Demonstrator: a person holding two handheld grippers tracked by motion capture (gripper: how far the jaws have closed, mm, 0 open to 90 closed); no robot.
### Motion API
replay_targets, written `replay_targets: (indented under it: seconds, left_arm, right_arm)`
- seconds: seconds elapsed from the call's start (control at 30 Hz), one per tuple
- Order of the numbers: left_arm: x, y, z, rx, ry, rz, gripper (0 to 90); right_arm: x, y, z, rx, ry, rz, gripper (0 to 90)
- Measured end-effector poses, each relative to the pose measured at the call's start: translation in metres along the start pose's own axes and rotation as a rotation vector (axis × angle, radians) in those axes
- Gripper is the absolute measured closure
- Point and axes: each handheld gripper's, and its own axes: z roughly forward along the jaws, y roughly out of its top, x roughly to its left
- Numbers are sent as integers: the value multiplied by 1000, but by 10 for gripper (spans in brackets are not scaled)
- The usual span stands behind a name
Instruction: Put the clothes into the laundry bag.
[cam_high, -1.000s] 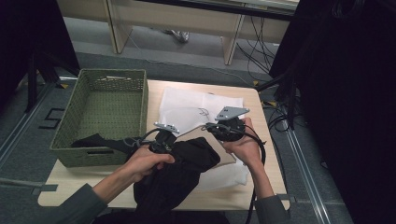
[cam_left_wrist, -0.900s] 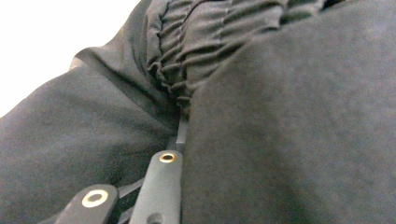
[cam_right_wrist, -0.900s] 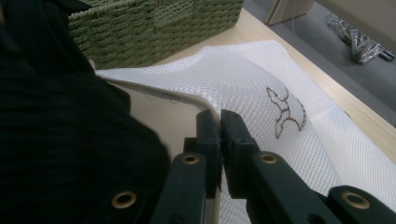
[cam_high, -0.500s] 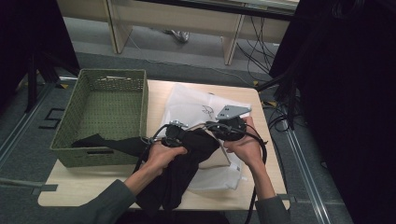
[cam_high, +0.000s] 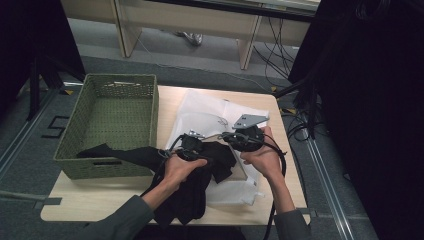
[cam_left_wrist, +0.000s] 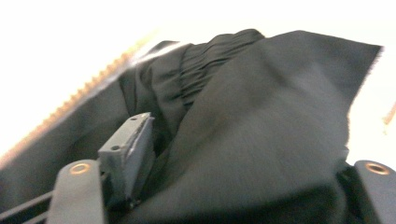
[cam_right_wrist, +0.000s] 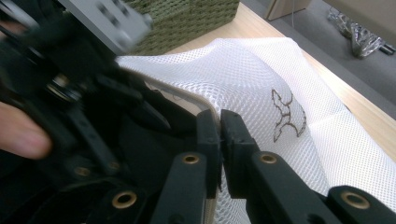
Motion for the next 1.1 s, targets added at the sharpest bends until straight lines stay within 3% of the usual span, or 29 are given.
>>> replay_targets:
  seconds: [0.03, 0.07, 0.1, 0.17, 0.27, 0.3, 0.37, 0.43, 0.47, 0.53, 0.57, 0.63, 0.67, 0.73, 0.83, 0.9, 0.97, 1.0, 1.03, 1.07, 1.1]
  left_arm:
    - [0, 0, 0, 0, 0, 0, 256]
    - [-2, 0, -16, 0, -13, 30, 228]
    - [-2, 0, -16, 0, -13, 30, 216]
    - [-4, -3, -37, 5, -27, 79, 209]
    - [-6, -8, -58, -11, -50, 88, 200]
    - [-6, -12, -66, 1, -58, 116, 198]
    - [-6, -20, -74, 6, -62, 128, 193]
    - [-6, -25, -77, 17, -69, 131, 183]
    - [-6, -35, -80, 26, -73, 125, 171]
    - [-5, -49, -84, 55, -64, 159, 166]
    - [-5, -54, -84, 51, -64, 155, 166]
    - [-6, -60, -85, 59, -54, 165, 165]
    - [-6, -76, -86, 80, -37, 206, 165]
    - [-6, -82, -86, 88, -19, 218, 165]
    - [-3, -99, -79, 142, -2, 216, 160]
    - [0, -107, -73, 182, 29, 251, 160]
    - [3, -114, -62, 215, 14, 220, 150]
    - [2, -117, -56, 235, 21, 228, 151]
    - [3, -117, -54, 254, 37, 275, 151]
    - [1, -118, -49, 272, 46, 280, 151]
    - [-2, -118, -46, 263, 68, 310, 167]
  right_arm:
    - [0, 0, 0, 0, 0, 0, 876]
    - [0, 1, 0, -1, 2, -2, 876]
    - [0, 1, 0, -3, 8, -14, 876]
    - [0, 1, 0, 1, 5, -9, 876]
    - [0, 1, 1, -1, 11, -13, 876]
    - [0, 1, 0, 4, 4, -9, 876]
    - [2, 1, 0, 5, 6, 6, 876]
    - [0, 1, 0, -5, 12, -18, 876]
    - [2, 1, -1, 11, 6, 11, 876]
    - [2, 1, -1, 4, 5, 2, 876]
    - [1, 1, 0, -6, 3, -15, 876]
    - [3, 1, 0, 6, 11, 3, 876]
    - [3, 1, -1, 8, 10, 9, 876]
    - [3, 1, -1, 7, 12, 10, 876]
    - [2, 1, 0, 2, -3, -13, 876]
    - [3, 1, 0, 2, 6, -17, 876]
    - [3, 1, 0, 4, 9, -18, 876]
    - [3, 1, 1, 6, 14, -21, 876]
    - [3, 2, 1, 6, 14, -16, 876]
    - [3, 2, 1, 6, 15, -15, 876]
    - [3, 2, 1, 1, 7, -22, 876]
